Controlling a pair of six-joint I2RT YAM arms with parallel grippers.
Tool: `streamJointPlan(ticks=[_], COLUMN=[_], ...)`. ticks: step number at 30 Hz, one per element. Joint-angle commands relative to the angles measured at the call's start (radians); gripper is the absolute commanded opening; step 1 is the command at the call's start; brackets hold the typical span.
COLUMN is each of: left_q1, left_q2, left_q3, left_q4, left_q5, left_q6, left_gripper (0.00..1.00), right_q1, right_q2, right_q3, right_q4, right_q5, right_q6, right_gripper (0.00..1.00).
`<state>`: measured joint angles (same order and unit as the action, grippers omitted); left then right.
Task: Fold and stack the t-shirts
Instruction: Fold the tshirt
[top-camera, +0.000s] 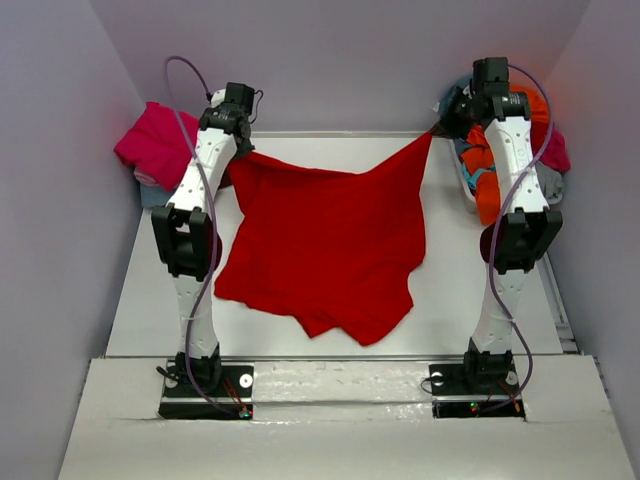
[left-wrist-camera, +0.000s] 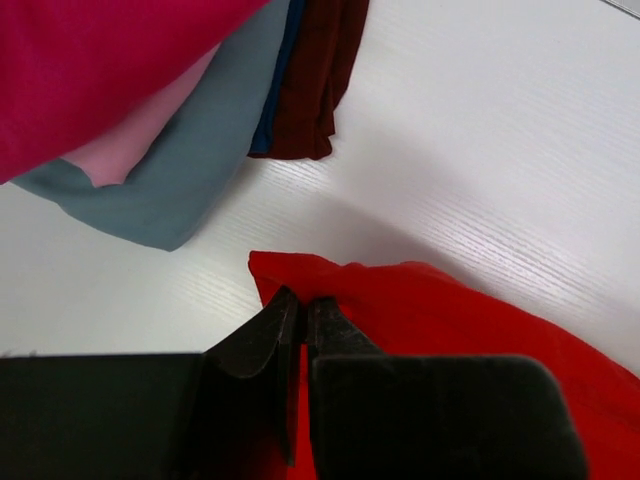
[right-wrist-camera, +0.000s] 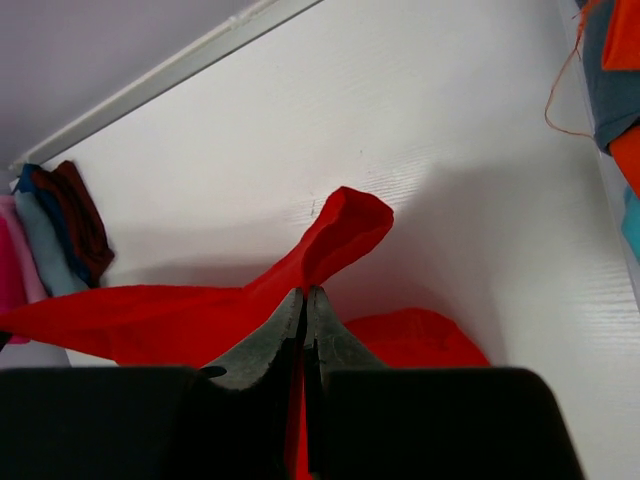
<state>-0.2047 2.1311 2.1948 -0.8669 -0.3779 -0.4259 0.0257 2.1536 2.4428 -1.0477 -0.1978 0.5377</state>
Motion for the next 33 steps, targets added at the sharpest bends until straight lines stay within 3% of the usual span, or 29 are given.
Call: streamJointPlan(ticks=[1, 13, 20, 33], left_q1=[0.005, 0.024, 0.033, -0.018], left_q2=[-0.019, 0.053, 0.026, -0.146], left_q3=[0.059, 0.117, 0.126, -0.001], left_q4=[-0.009, -0.032, -0.034, -0.017], left_q5=[-0.071, -0.219, -0.23, -0.204], left_q6=[-0.007, 0.059, 0.053, 0.038], left_gripper=[0.06, 0.06, 0.06, 0.06], right_q1=[-0.015, -0.015, -0.015, -0.004], right_q2=[0.002, 0.026, -0.007, -0.181], right_q3=[0.062, 0.074, 0.073, -0.097], right_q4=[0.009, 0.014, 0.0, 0.023], right_q5=[0.0, -0.014, -0.008, -0.057], right_q6=[-0.001, -0.007, -0.025, -0.048], right_gripper=[0.07, 0.07, 0.07, 0.07])
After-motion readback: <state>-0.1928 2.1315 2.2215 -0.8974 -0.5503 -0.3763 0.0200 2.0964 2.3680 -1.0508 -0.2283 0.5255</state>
